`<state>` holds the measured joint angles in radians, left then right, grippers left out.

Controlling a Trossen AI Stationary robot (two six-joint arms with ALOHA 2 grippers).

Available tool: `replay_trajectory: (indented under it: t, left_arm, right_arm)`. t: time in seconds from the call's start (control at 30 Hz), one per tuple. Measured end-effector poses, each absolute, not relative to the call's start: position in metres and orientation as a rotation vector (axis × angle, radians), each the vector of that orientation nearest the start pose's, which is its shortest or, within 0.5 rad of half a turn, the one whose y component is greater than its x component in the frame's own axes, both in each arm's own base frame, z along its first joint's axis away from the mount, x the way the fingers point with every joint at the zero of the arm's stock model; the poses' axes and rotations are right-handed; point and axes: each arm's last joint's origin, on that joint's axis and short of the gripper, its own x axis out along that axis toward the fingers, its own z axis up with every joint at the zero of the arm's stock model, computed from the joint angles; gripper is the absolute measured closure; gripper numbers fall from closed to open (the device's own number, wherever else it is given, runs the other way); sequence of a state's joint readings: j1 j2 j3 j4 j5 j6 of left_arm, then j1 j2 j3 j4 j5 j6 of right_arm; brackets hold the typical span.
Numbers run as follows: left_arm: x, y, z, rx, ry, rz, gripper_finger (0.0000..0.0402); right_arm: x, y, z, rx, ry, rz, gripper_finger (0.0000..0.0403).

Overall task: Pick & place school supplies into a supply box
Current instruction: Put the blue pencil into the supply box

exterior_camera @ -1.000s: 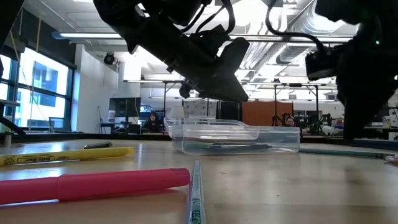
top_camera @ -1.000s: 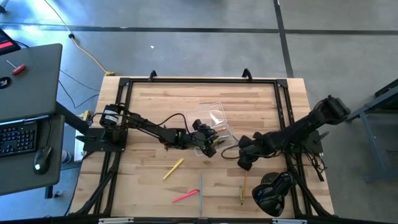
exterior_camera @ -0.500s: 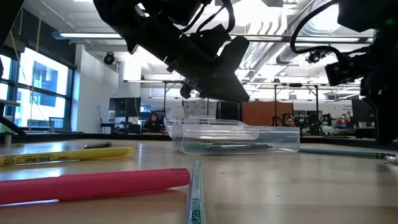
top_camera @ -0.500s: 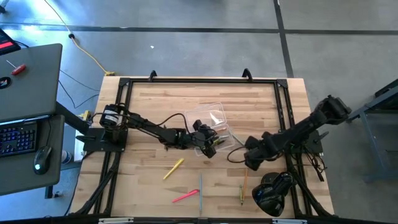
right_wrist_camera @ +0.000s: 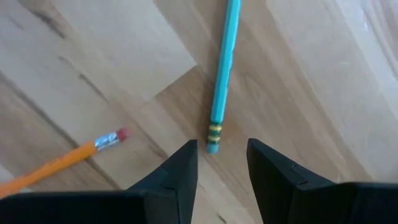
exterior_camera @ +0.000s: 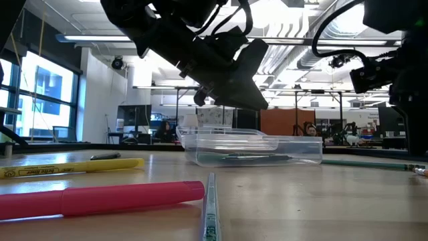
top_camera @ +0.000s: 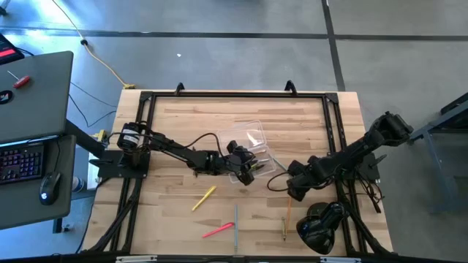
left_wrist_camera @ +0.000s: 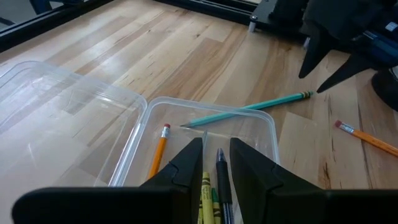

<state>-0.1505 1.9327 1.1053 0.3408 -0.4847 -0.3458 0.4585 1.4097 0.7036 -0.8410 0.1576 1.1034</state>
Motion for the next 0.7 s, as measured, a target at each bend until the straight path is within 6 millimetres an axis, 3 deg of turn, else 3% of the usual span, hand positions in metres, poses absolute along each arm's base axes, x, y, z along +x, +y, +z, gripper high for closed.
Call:
replay_trajectory:
  t: [0.7]
  left_arm:
    - [0.403, -0.048, 0.167, -0.184, 0.401, 0.403, 0.0289]
  right_arm:
    - [0.182, 0.098, 0.155, 0.427, 1.351, -0.575, 0.0284]
